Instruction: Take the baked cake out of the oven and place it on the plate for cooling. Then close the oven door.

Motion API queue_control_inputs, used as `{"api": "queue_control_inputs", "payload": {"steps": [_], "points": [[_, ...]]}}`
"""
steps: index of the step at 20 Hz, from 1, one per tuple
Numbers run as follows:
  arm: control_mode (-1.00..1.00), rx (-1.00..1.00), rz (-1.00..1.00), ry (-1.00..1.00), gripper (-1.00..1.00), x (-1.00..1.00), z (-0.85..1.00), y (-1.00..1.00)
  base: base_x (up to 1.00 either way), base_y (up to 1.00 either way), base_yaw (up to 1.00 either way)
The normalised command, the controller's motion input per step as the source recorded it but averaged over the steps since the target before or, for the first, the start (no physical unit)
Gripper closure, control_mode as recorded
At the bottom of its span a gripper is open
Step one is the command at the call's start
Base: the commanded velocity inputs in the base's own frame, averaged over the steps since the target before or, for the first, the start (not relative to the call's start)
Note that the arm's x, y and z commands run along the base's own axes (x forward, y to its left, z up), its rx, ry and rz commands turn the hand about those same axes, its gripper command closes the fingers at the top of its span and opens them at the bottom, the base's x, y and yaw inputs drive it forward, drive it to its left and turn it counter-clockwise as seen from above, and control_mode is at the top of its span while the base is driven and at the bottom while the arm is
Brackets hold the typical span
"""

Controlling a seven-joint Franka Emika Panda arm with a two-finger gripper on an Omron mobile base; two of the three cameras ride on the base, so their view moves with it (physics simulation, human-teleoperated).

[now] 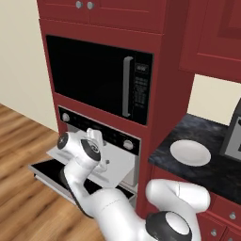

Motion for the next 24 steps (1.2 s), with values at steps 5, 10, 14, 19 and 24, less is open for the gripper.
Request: {"api": "queue_control_inputs", "payload": {"steps": [5, 10, 14, 19, 24], "points": [[-1.0, 0.22, -0.09, -0.03, -1.0, 0.01, -0.25, -0.01, 0.0, 0.0, 0.0], [-1.0, 0.04, -0.09, 0.0, -1.0, 0.19, -0.25, 0.01, 0.0, 0.0, 0.0], [-1.0, 0.0, -0.07, 0.0, -1.0, 0.34, -0.23, 0.16, 0.0, 0.0, 0.0], [-1.0, 0.0, -0.07, 0.05, -1.0, 0.44, -0.26, 0.43, 0.0, 0.0, 0.0], [-1.0, 0.0, -0.13, 0.02, -1.0, 0.33, -0.25, 0.6, 0.0, 0.0, 0.0]]}}
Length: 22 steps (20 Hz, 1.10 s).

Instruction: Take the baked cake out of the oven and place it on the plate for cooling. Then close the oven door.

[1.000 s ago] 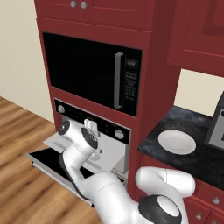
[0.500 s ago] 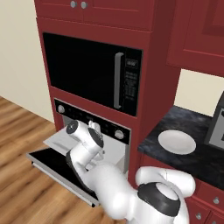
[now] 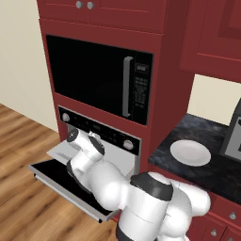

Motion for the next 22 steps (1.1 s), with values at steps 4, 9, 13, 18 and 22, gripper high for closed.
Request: {"api": "queue_control_inputs", "payload": {"steps": [4, 9, 13, 18, 22], "points": [[-1.0, 0.0, -0.16, 0.0, -1.0, 0.34, -0.04, 0.38, 0.0, 0.0, 0.0], [-1.0, 0.0, -0.16, 0.04, -1.0, 0.38, -0.19, 0.24, 0.0, 0.0, 0.0], [-1.0, 0.0, -0.14, 0.1, -1.0, 0.39, -0.3, 0.02, 0.0, 0.0, 0.0], [-1.0, 0.0, -0.14, 0.04, -1.0, 0.25, -0.34, 0.01, 0.0, 0.0, 0.0], [-1.0, 0.0, -0.11, 0.0, -1.0, 0.21, -0.29, 0.24, 0.0, 0.0, 0.0]]}}
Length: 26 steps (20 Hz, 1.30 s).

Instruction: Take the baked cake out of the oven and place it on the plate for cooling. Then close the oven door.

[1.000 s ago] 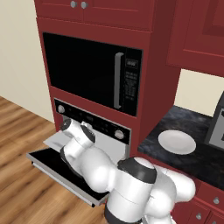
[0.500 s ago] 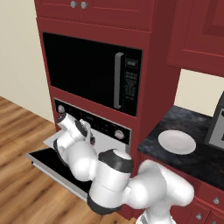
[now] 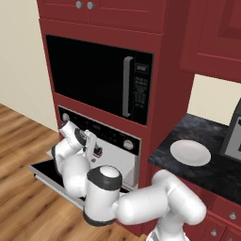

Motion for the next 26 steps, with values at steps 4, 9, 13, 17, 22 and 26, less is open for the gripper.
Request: {"api": "queue_control_inputs", "payload": {"steps": [4, 9, 13, 17, 22, 26], "points": [[-1.0, 0.0, -0.1, 0.0, -1.0, 0.24, -0.17, 0.22, 0.0, 0.0, 0.0], [-1.0, 0.0, -0.03, 0.04, -1.0, 0.31, -0.24, 0.1, 0.0, 0.0, 0.0], [-1.0, 0.0, 0.0, 0.12, -1.0, 0.09, -0.16, 0.0, 0.0, 0.0, 0.0], [-1.0, 0.0, 0.0, 0.01, -1.0, -0.01, 0.0, -0.01, 0.0, 0.0, 0.0], [-1.0, 0.0, 0.0, 0.0, -1.0, 0.0, 0.0, -0.01, 0.0, 0.0, 0.0], [-1.0, 0.0, 0.01, 0.0, -1.0, -0.01, 0.0, -0.29, 0.0, 0.0, 0.0]]}}
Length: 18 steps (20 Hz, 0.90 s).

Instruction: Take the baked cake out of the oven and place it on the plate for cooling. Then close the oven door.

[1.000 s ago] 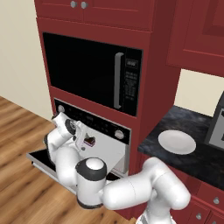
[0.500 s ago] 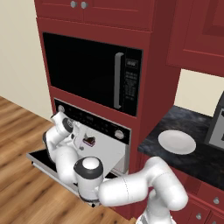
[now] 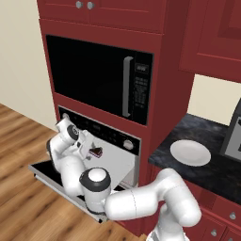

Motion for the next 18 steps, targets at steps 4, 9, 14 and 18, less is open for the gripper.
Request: {"api": "queue_control_inputs", "payload": {"steps": [4, 9, 14, 18], "points": [[-1.0, 0.0, 0.06, 0.0, -1.0, -0.19, -0.05, -0.61, 0.0, 0.0, 0.0], [-1.0, 0.0, 0.04, 0.0, -1.0, -0.05, -0.01, -0.35, 0.0, 0.0, 0.0], [-1.0, 0.0, 0.03, 0.0, -1.0, 0.0, -0.01, -0.07, 0.0, 0.0, 0.0], [-1.0, 0.0, 0.06, 0.0, -1.0, 0.08, 0.0, 0.0, 0.0, 0.0, 0.0]]}}
